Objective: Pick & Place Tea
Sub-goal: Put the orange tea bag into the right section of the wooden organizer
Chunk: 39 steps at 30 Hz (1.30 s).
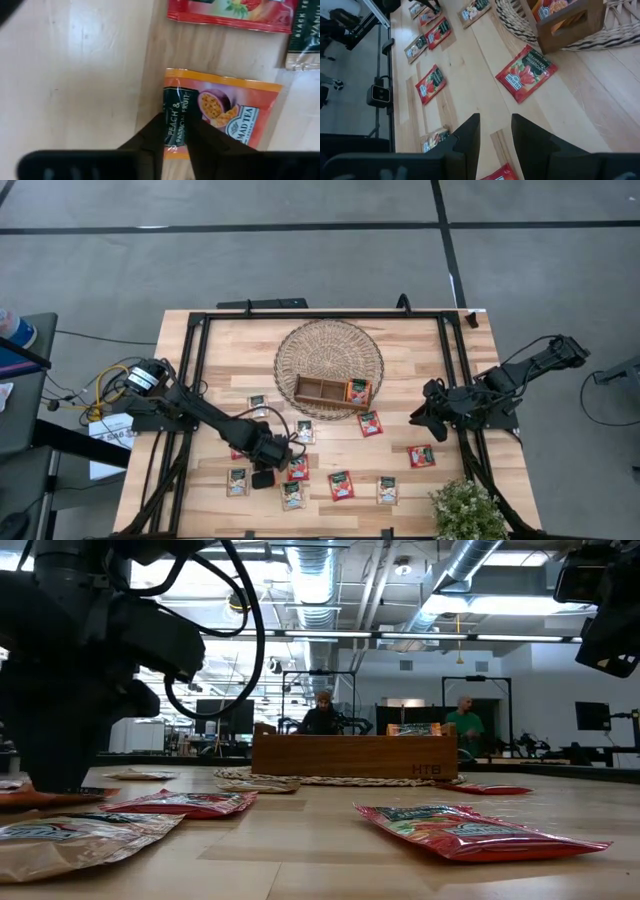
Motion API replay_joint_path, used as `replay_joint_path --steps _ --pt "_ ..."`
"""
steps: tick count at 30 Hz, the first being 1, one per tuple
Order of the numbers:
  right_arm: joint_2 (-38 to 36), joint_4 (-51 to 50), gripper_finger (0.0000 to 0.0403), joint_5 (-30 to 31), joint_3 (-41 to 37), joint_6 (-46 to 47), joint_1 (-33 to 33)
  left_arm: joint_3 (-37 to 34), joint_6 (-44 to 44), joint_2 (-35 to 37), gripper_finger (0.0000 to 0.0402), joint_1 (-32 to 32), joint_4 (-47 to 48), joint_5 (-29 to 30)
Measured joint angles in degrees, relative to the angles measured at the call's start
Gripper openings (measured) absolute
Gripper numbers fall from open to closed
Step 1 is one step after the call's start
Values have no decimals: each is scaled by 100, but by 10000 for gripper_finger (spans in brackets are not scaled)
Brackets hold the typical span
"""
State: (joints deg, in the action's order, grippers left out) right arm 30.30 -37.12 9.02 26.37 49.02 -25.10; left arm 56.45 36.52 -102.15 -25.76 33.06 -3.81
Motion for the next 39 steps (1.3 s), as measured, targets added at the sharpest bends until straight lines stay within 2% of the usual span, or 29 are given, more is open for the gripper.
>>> replay_joint_path --steps 6,11,19,25,30,34,39 --pt "0 -2 102 0 0 -3 0 -2 22 0 5 0 -23 9" --pt "0 -3 102 1 0 -3 0 9 40 56 1 -2 -9 14" --pt "2 7 102 2 0 -5 0 702 10 160 0 -13 1109 586" --pt "2 170 102 5 0 -10 0 1456 -100 166 0 -11 2105 1552" --pt "10 990 102 21 0 -289 2 2177 -519 168 0 49 2683 2838" --pt "230 2042 102 38 0 -659 128 2731 -1087 175 0 222 2676 3634" --pt "738 3024 102 18 0 -805 555 3301 -2291 179 0 506 2256 4387"
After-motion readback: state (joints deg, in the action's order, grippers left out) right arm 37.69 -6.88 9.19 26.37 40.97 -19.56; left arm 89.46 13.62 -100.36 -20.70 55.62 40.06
